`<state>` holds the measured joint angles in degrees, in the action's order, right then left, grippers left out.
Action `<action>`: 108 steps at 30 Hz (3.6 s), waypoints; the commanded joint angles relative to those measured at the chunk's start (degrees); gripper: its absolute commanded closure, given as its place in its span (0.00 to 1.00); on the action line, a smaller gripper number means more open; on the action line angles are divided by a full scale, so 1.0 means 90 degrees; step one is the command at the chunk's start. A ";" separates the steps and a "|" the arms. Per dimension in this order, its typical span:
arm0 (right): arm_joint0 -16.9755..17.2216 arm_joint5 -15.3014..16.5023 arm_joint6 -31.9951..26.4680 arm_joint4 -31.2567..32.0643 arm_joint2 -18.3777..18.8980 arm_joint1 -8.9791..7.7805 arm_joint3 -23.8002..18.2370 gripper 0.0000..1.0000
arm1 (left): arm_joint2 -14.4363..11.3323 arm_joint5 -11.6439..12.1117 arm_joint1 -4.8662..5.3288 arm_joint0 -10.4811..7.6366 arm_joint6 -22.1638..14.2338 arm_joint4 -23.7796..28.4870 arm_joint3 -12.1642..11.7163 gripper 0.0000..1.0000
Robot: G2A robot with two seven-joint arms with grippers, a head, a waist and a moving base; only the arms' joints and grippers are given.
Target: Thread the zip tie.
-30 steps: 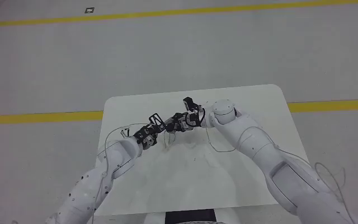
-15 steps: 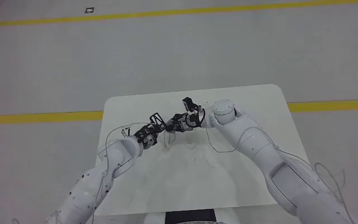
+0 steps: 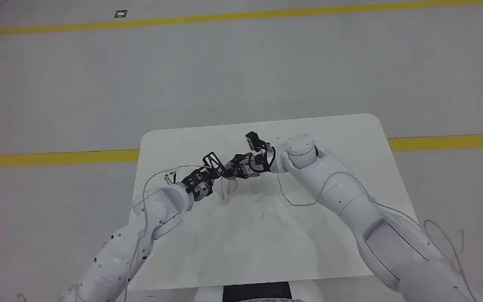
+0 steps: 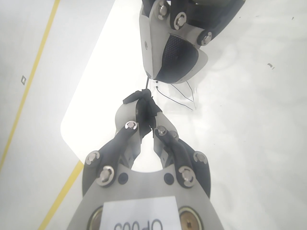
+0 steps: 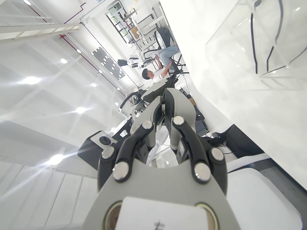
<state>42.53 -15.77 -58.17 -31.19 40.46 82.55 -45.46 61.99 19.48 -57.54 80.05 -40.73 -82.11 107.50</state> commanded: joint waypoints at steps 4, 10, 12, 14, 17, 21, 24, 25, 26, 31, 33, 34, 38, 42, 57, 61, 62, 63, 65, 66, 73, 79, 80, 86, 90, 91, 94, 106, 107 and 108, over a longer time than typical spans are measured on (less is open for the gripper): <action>0.0012 -0.0004 0.0016 0.0025 0.0031 0.0011 0.0000 0.80 | -0.0002 0.0000 0.0008 0.0003 0.0013 0.0004 0.0005 1.00; 0.0028 -0.0004 0.0016 0.0068 0.0076 0.0018 0.0017 0.82 | 0.0015 0.0000 0.0017 0.0024 0.0039 0.0006 0.0016 1.00; 0.0033 -0.0008 0.0017 0.0077 0.0089 0.0023 0.0023 0.82 | 0.0022 0.0000 0.0020 0.0033 0.0048 0.0008 0.0018 1.00; 0.0037 -0.0006 0.0023 0.0082 0.0102 0.0027 0.0024 0.82 | 0.0033 0.0000 0.0022 0.0041 0.0055 0.0010 0.0018 1.00; 0.0045 0.0002 0.0026 0.0096 0.0122 0.0033 0.0023 0.82 | 0.0046 -0.0001 0.0025 0.0052 0.0060 0.0013 0.0023 1.00; 0.0055 0.0006 0.0018 0.0120 0.0149 0.0038 0.0020 0.87 | 0.0052 0.0000 0.0028 0.0060 0.0055 0.0017 0.0024 1.00; 0.0064 -0.0001 0.0001 0.0145 0.0159 0.0042 0.0008 0.90 | 0.0049 0.0000 0.0029 0.0059 0.0058 0.0028 0.0020 1.00; 0.0067 -0.0004 -0.0005 0.0154 0.0164 0.0043 0.0005 0.91 | 0.0046 0.0000 0.0030 0.0056 0.0057 0.0029 0.0017 1.00; 0.0069 -0.0005 -0.0011 0.0160 0.0168 0.0045 0.0005 0.93 | 0.0043 0.0000 0.0030 0.0053 0.0057 0.0030 0.0015 1.00; 0.0077 -0.0005 -0.0027 0.0188 0.0190 0.0052 0.0011 1.00 | 0.0034 0.0000 0.0031 0.0042 0.0057 0.0039 0.0002 1.00; 0.0080 -0.0005 -0.0029 0.0200 0.0201 0.0056 0.0013 1.00 | 0.0032 0.0000 0.0031 0.0038 0.0056 0.0045 -0.0004 1.00; 0.0081 -0.0005 -0.0029 0.0209 0.0204 0.0057 0.0014 1.00 | 0.0030 0.0000 0.0031 0.0035 0.0055 0.0047 -0.0005 1.00; 0.0086 0.0006 -0.0026 0.0242 0.0227 0.0059 0.0013 1.00 | 0.0022 -0.0010 0.0028 0.0026 0.0051 0.0054 -0.0016 0.82; 0.0106 0.0089 -0.0020 0.0257 0.0288 0.0047 0.0007 1.00 | 0.0030 -0.0008 0.0027 0.0020 0.0047 0.0093 -0.0017 0.00; 0.0355 0.1373 -0.0143 0.1101 0.0677 -0.0238 -0.0449 1.00 | 0.0506 0.0000 0.0296 0.0199 0.0381 0.1699 0.0072 0.00; 0.0365 0.1412 -0.0141 0.1140 0.0688 -0.0249 -0.0474 1.00 | 0.0546 0.0000 0.0387 0.0122 0.0233 0.1902 -0.0013 0.00; 0.0365 0.1412 -0.0141 0.1140 0.0688 -0.0249 -0.0474 1.00 | 0.0546 0.0000 0.0387 0.0122 0.0233 0.1902 -0.0013 0.00; 0.0365 0.1412 -0.0141 0.1140 0.0688 -0.0249 -0.0474 1.00 | 0.0546 0.0000 0.0387 0.0122 0.0233 0.1902 -0.0013 0.00; 0.0365 0.1412 -0.0141 0.1140 0.0688 -0.0249 -0.0474 1.00 | 0.0546 0.0000 0.0387 0.0122 0.0233 0.1902 -0.0013 0.00; 0.0400 0.1467 -0.0027 0.1161 0.0705 -0.0253 -0.0502 1.00 | 0.0546 0.0000 0.0387 0.0122 0.0233 0.1902 -0.0013 0.00; 0.0772 0.2284 -0.0048 0.1137 0.1213 -0.0458 -0.0642 1.00 | 0.1024 0.0000 0.0464 0.0019 0.0576 0.4923 -0.1002 0.00; 0.1025 0.3280 -0.0336 0.1243 0.1560 -0.0618 -0.0843 1.00 | 0.0962 0.0000 0.0696 -0.0159 0.0096 0.7259 -0.1328 0.00; 0.1050 0.3364 -0.0461 0.1235 0.1571 -0.0631 -0.0861 1.00 | 0.0899 0.0000 0.0730 -0.0260 -0.0188 0.7698 -0.1419 0.00; 0.1055 0.3358 -0.0496 0.1219 0.1571 -0.0632 -0.0862 1.00 | 0.0864 0.0000 0.0761 -0.0433 -0.0403 0.7902 -0.1509 0.00; 0.1134 0.3354 -0.0445 0.1159 0.1570 -0.0629 -0.0922 1.00 | 0.0818 0.0000 0.0745 -0.0421 -0.0397 0.8182 -0.1617 0.00; 0.1153 0.3359 -0.0429 0.1175 0.1581 -0.0637 -0.0905 1.00 | 0.0809 0.0000 0.0736 -0.0461 -0.0410 0.8390 -0.1745 0.00; 0.1242 0.3678 -0.0890 0.0545 0.1639 -0.0609 -0.0813 1.00 | 0.0761 0.0000 0.0706 -0.0550 -0.0649 0.9309 -0.1922 0.00; 0.0992 0.3917 -0.1304 0.0228 0.1618 -0.0497 -0.0283 1.00 | 0.0847 0.0000 0.0594 -0.0802 -0.1488 1.1032 -0.2775 0.00; 0.0992 0.3917 -0.1304 0.0228 0.1618 -0.0497 -0.0283 1.00 | 0.0847 0.0000 0.0594 -0.0802 -0.1488 1.1032 -0.2775 0.00; 0.0992 0.3917 -0.1304 0.0228 0.1618 -0.0497 -0.0283 1.00 | 0.0847 0.0000 0.0594 -0.0802 -0.1488 1.1032 -0.2775 0.00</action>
<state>51.46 19.48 -69.91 -29.13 55.03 78.08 -48.00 69.61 19.48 -52.19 72.83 -54.12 17.16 82.54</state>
